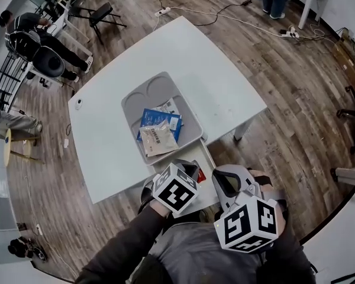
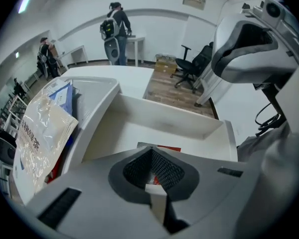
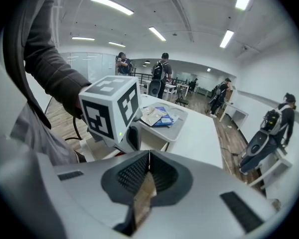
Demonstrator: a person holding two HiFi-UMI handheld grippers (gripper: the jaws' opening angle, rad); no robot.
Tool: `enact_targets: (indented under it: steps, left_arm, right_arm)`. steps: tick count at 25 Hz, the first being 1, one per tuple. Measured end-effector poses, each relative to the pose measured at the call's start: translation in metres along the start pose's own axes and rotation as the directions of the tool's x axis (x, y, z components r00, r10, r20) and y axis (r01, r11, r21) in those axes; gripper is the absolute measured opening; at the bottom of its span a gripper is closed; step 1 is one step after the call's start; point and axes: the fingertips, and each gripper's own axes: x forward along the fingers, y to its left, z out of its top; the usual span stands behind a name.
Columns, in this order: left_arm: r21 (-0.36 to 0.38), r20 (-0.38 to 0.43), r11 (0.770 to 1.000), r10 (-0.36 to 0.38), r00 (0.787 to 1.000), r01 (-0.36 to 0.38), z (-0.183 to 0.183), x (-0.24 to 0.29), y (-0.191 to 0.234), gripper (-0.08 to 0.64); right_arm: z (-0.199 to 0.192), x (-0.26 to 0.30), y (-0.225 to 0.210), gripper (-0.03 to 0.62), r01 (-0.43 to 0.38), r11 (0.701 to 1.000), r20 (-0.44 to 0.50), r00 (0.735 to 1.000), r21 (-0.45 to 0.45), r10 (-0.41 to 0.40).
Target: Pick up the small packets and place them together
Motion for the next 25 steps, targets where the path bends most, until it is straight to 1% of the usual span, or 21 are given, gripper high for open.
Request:
enact_targets:
  steps: [3, 5, 8, 10, 14, 15, 16, 17, 19, 21, 23, 25]
  left_arm:
    - [0.03, -0.021, 0.999, 0.017, 1.0, -0.016, -0.004, -0.001, -0.004, 0.0]
    - [0.021, -0.003, 1.0, 0.014, 1.0, -0.014, -0.003, -0.001, -0.005, 0.0]
    - [-0.009, 0.081, 1.0, 0.024, 0.996, -0.024, 0.007, -0.012, -0.005, 0.0]
    - [-0.037, 0.154, 0.998, 0.057, 0.986, -0.052, 0.013, -0.029, 0.0, 0.0]
    - [-0.13, 0.281, 0.986, 0.139, 0.949, -0.106, 0.015, -0.065, 0.018, 0.0]
    - [-0.151, 0.306, 0.982, 0.157, 0.939, -0.115, 0.015, -0.071, 0.023, 0.0]
    - [-0.168, 0.329, 0.978, 0.172, 0.928, -0.122, 0.015, -0.076, 0.028, 0.0]
    - [-0.186, 0.35, 0.975, 0.182, 0.919, -0.123, 0.014, -0.08, 0.033, 0.0]
    - [-0.232, 0.391, 0.966, 0.198, 0.899, -0.112, 0.012, -0.085, 0.038, 0.0]
    - [-0.274, 0.436, 0.956, 0.217, 0.874, -0.101, 0.014, -0.091, 0.041, 0.0]
    - [-0.286, 0.48, 0.953, 0.232, 0.846, -0.099, 0.015, -0.099, 0.046, 0.0]
    - [-0.292, 0.518, 0.952, 0.242, 0.82, -0.097, 0.016, -0.105, 0.05, 0.0]
  right_arm:
    - [0.004, 0.001, 0.002, 0.005, -0.017, 1.0, 0.006, 1.0, -0.014, 0.017]
    - [0.003, 0.005, 0.003, 0.005, -0.023, 0.999, 0.003, 1.0, -0.023, 0.023]
    - [0.004, 0.011, 0.005, 0.005, -0.031, 0.999, -0.001, 1.0, -0.038, 0.031]
    - [0.007, 0.015, 0.009, 0.005, -0.046, 0.998, -0.003, 0.999, -0.051, 0.046]
    - [0.013, 0.025, 0.026, 0.005, -0.108, 0.989, -0.032, 0.994, -0.097, 0.105]
    - [0.014, 0.028, 0.031, 0.02, -0.124, 0.986, -0.048, 0.992, -0.115, 0.119]
    - [0.015, 0.033, 0.037, 0.056, -0.138, 0.981, -0.066, 0.989, -0.133, 0.13]
    - [0.016, 0.037, 0.043, 0.078, -0.152, 0.977, -0.086, 0.986, -0.15, 0.14]
    - [0.016, 0.046, 0.053, 0.109, -0.181, 0.966, -0.13, 0.979, -0.187, 0.158]
    - [0.011, 0.055, 0.059, 0.144, -0.217, 0.951, -0.181, 0.967, -0.221, 0.179]
    - [0.007, 0.067, 0.066, 0.184, -0.254, 0.936, -0.232, 0.952, -0.242, 0.198]
    - [-0.001, 0.077, 0.073, 0.225, -0.293, 0.914, -0.294, 0.933, -0.28, 0.209]
